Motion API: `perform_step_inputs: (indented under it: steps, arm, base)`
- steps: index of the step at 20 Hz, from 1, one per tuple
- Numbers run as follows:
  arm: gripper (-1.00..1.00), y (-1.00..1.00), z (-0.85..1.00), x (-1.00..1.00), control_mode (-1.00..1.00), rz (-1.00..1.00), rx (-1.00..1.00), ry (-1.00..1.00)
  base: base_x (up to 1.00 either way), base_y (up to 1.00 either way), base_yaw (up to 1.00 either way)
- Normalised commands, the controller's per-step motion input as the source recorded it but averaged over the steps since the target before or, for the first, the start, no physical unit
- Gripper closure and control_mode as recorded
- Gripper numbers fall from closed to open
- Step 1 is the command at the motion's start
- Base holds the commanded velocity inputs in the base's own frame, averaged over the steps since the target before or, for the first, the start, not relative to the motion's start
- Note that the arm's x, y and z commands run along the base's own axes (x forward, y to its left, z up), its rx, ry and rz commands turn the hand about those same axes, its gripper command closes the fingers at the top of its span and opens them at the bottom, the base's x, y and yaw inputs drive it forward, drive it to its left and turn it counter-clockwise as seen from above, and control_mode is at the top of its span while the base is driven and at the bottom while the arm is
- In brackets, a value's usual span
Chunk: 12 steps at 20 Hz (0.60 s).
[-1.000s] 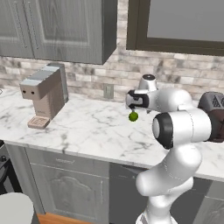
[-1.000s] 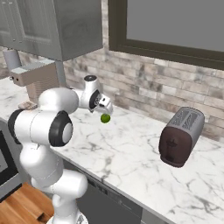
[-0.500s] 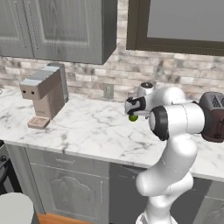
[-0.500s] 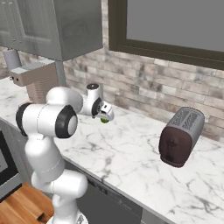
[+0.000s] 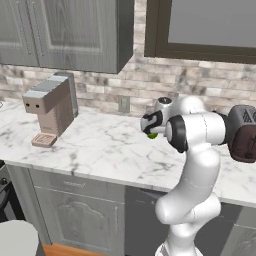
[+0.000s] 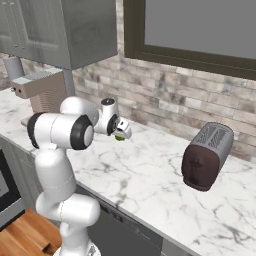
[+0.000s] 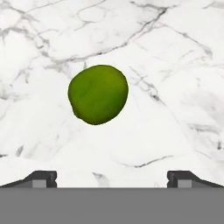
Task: Place the beer on the top shelf of the fridge to keep it out of children's reach, and place the sweet potato and lime on lower shelves for easy access.
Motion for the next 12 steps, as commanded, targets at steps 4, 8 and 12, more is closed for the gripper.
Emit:
perform_step_inputs:
  steps: [4, 8, 12]
  arm:
    - [-1.0, 0.0, -0.14, 0.32, -1.0, -0.01, 0.0, 0.0]
    - [-1.0, 0.0, -0.14, 0.3, -1.0, -0.01, 0.0, 0.0]
    - [-1.0, 0.0, -0.14, 0.28, -1.0, -0.01, 0.0, 0.0]
  base:
    - [0.0, 0.0, 0.0]
    - [0.0, 0.0, 0.0]
    - [0.0, 0.0, 0.0]
